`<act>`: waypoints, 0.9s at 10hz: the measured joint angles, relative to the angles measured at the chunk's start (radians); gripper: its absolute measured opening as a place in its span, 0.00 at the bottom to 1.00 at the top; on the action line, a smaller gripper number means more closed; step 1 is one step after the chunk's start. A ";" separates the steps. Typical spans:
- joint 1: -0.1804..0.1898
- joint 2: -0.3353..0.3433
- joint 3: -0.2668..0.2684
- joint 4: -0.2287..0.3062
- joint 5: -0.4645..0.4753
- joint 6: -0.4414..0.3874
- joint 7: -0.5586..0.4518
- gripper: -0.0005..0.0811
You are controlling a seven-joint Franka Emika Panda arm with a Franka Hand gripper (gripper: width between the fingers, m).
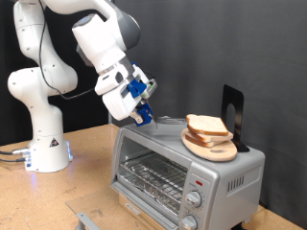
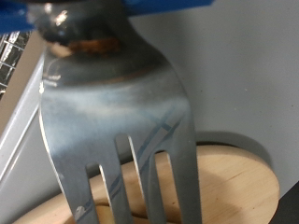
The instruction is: Make a piece of toast with the oven
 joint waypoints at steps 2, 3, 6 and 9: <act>-0.002 0.003 0.003 0.004 -0.016 0.003 0.015 0.58; -0.003 0.010 0.005 0.011 -0.031 0.005 0.032 0.58; -0.006 0.059 0.018 0.048 -0.076 0.016 0.075 0.57; -0.006 0.118 0.030 0.095 -0.111 0.016 0.108 0.57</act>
